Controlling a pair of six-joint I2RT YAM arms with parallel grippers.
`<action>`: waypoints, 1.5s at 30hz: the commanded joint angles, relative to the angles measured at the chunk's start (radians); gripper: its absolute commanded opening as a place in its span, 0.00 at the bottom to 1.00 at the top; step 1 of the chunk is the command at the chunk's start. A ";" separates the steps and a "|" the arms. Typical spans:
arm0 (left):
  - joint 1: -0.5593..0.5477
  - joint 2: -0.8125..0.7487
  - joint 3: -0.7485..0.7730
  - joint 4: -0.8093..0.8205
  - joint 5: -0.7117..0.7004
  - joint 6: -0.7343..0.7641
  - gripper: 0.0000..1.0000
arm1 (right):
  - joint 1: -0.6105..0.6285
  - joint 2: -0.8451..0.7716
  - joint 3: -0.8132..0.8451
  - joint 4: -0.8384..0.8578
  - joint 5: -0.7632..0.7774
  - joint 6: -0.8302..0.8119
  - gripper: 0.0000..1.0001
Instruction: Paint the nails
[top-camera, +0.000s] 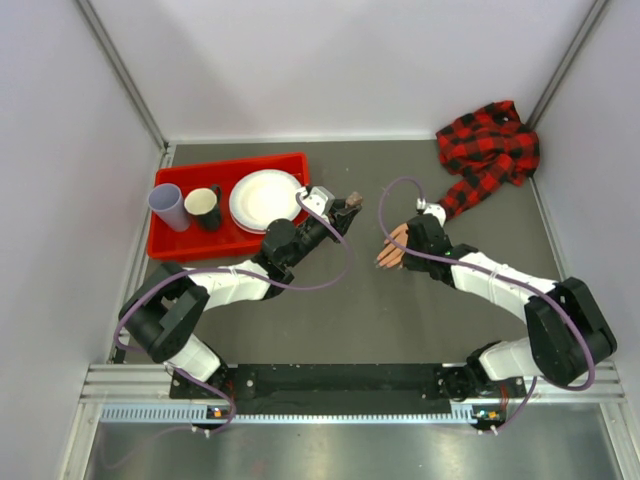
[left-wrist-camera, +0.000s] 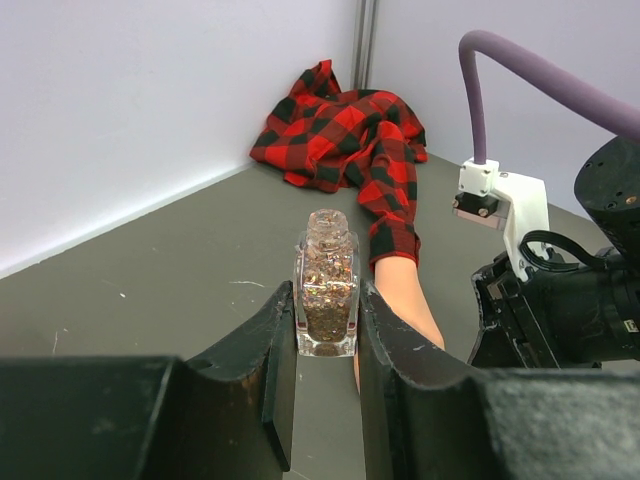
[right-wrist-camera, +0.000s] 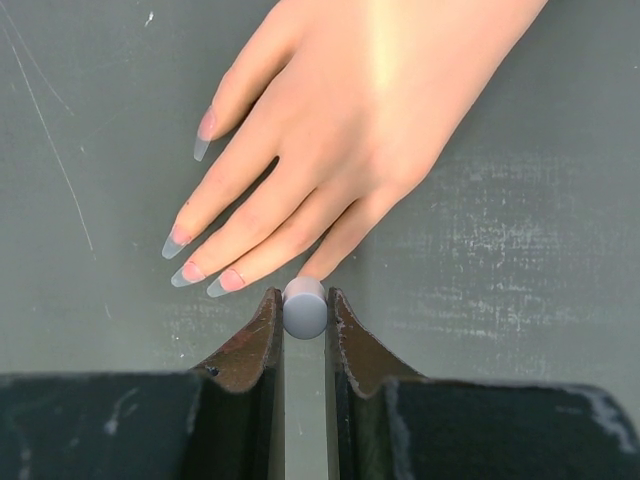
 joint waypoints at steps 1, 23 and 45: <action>0.006 -0.009 0.003 0.083 0.016 -0.012 0.00 | 0.007 0.010 0.059 0.020 -0.010 -0.013 0.00; 0.007 -0.008 0.004 0.081 0.022 -0.016 0.00 | 0.007 0.025 0.069 0.013 -0.035 -0.023 0.00; 0.007 -0.006 0.004 0.080 0.023 -0.016 0.00 | 0.007 0.030 0.064 0.025 -0.058 -0.037 0.00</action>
